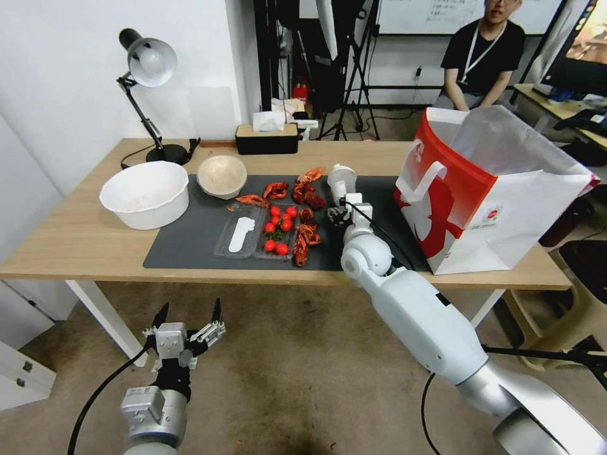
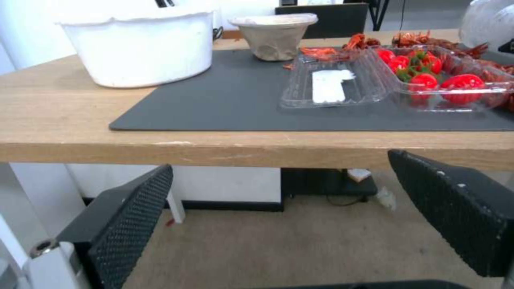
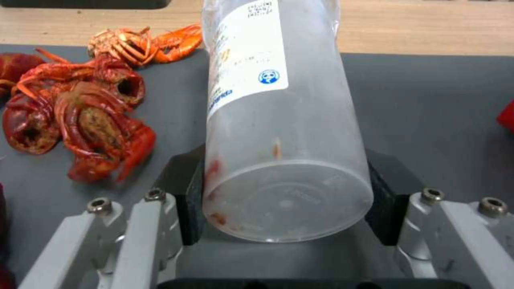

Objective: Pick up the trash from the table and place it into the takeout bag.

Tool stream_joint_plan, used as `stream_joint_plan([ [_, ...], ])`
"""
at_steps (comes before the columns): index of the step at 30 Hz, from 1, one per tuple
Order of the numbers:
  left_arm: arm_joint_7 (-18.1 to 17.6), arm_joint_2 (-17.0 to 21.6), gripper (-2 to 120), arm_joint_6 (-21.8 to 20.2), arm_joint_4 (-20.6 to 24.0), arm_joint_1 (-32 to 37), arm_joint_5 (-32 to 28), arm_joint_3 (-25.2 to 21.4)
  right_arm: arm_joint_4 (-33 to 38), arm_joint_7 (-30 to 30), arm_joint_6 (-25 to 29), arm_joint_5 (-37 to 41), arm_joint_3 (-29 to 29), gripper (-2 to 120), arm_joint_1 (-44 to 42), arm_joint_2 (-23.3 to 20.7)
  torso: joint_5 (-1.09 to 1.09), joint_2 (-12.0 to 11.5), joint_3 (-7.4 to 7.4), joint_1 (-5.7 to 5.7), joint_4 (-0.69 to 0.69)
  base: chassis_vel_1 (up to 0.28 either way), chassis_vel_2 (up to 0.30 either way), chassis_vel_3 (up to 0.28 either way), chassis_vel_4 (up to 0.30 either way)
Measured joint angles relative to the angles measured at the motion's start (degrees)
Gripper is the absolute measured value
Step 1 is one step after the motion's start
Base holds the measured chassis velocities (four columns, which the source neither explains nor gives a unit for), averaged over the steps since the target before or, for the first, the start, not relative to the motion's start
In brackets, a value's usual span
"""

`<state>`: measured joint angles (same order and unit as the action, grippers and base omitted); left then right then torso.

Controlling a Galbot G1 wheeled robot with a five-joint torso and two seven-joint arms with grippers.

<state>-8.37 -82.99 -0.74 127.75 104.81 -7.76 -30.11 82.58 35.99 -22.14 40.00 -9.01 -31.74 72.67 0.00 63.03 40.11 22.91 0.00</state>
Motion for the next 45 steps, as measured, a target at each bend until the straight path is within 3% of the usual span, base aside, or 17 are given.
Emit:
stream_joint_plan([
  [15,0.06,0.03,100,0.0,0.3,0.36,0.38,0.41,3.61,-0.88,2.19,-2.96,2.22,54,-1.68,-1.76,0.0,0.0,0.0,0.0,0.0,0.0,0.0,0.0,0.0],
  [28,0.08,-0.16,100,0.04,0.81,0.54,0.47,0.11,17.18,-5.74,6.25,-12.21,6.9,54,-6.52,-9.28,0.01,0.0,0.0,0.0,0.0,0.0,0.0,0.0,0.0],
  [38,0.07,-0.41,100,0.11,0.74,0.55,0.56,0.04,24.89,-7.5,8.02,-12.68,9.79,54,-8.98,-12.15,0.0,0.0,0.0,0.0,0.01,0.0,0.0,0.0,0.0],
  [45,0.05,-0.72,100,0.15,0.53,0.55,0.92,0.07,32.17,-11.09,9.21,-12.66,16.16,54,-11.34,-16.36,0.0,0.0,0.0,0.0,0.0,0.0,0.0,0.0,0.0],
])
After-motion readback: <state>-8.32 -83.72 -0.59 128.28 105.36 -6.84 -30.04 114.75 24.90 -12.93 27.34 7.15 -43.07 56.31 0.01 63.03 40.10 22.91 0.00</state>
